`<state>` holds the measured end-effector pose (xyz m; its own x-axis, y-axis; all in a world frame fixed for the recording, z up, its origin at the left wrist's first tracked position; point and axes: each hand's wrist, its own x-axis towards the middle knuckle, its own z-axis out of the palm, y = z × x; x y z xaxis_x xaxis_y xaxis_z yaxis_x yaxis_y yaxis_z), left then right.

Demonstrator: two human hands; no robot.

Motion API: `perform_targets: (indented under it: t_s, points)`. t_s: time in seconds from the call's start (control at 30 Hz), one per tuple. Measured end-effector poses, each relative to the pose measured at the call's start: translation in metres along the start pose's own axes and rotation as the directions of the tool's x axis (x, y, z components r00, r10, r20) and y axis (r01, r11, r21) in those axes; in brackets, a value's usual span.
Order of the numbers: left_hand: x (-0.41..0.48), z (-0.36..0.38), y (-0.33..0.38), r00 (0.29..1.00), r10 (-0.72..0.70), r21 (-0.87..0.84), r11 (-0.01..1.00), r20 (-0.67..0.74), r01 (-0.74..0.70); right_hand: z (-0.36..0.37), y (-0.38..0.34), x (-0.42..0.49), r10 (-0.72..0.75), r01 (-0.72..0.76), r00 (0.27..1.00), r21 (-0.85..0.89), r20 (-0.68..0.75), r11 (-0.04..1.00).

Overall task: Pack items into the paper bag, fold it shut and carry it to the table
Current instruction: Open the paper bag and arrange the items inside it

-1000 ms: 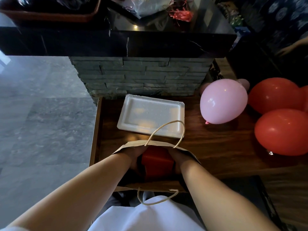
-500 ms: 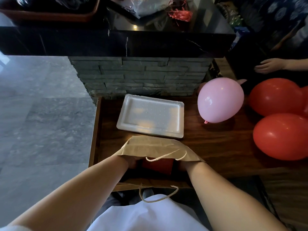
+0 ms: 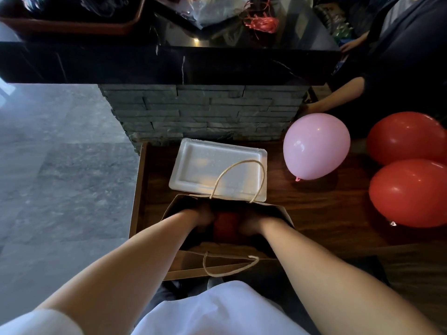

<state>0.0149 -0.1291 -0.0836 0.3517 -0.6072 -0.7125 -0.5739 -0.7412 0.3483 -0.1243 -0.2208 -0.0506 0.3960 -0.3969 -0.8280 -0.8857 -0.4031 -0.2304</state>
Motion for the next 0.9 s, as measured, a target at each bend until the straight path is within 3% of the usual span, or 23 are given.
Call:
perform_targets:
  t_s: [0.1,0.17,0.23,0.37,0.43,0.53,0.63,0.7,0.77,0.83,0.9]
  points:
    - [0.001,-0.008,0.000,0.989,-0.084,0.034,0.996,0.124,0.081,-0.010,0.000,-0.001,0.107,-0.116,0.987,0.069,0.121,0.991]
    - [-0.002,-0.018,0.001,0.969,-0.143,0.059,0.989,0.200,0.133,-0.015,-0.003,0.002,0.180,-0.200,0.975,0.164,0.128,0.966]
    - [-0.006,-0.026,0.004,0.947,-0.185,0.042,0.983,0.264,0.180,-0.015,-0.006,0.008,0.151,-0.175,0.978,0.172,0.143,0.969]
    - [-0.008,-0.032,0.002,0.821,-0.317,-0.082,0.913,0.474,0.400,-0.011,-0.018,-0.002,0.147,-0.199,0.956,0.191,0.255,0.961]
    - [-0.006,-0.027,-0.002,0.802,-0.333,-0.059,0.908,0.496,0.414,-0.008,-0.020,-0.006,0.134,-0.196,0.927,0.147,0.350,0.970]
    - [-0.009,-0.022,-0.006,0.809,-0.366,0.004,0.912,0.459,0.411,-0.002,-0.021,-0.012,0.107,-0.152,0.955,0.146,0.277,0.978]
    - [-0.014,-0.018,-0.014,0.852,-0.335,-0.112,0.906,0.403,0.409,0.001,-0.022,-0.012,0.099,-0.136,0.961,0.130,0.259,0.982]
    - [-0.018,-0.017,-0.016,0.876,-0.290,-0.361,0.826,0.385,0.432,0.004,-0.026,-0.013,0.054,-0.069,0.970,0.059,0.239,0.996]
    - [-0.030,-0.016,-0.016,0.888,-0.238,-0.620,0.645,0.393,0.447,0.010,-0.033,-0.016,-0.030,0.041,0.977,-0.050,0.213,0.998]
    - [-0.036,-0.011,-0.022,0.906,-0.210,-0.750,0.508,0.368,0.423,0.015,-0.037,-0.019,-0.074,0.102,0.978,-0.136,0.197,0.985]
    - [-0.039,-0.005,-0.025,0.906,-0.257,-0.792,0.443,0.336,0.420,0.017,-0.035,-0.022,-0.080,0.122,0.975,-0.201,0.206,0.972]
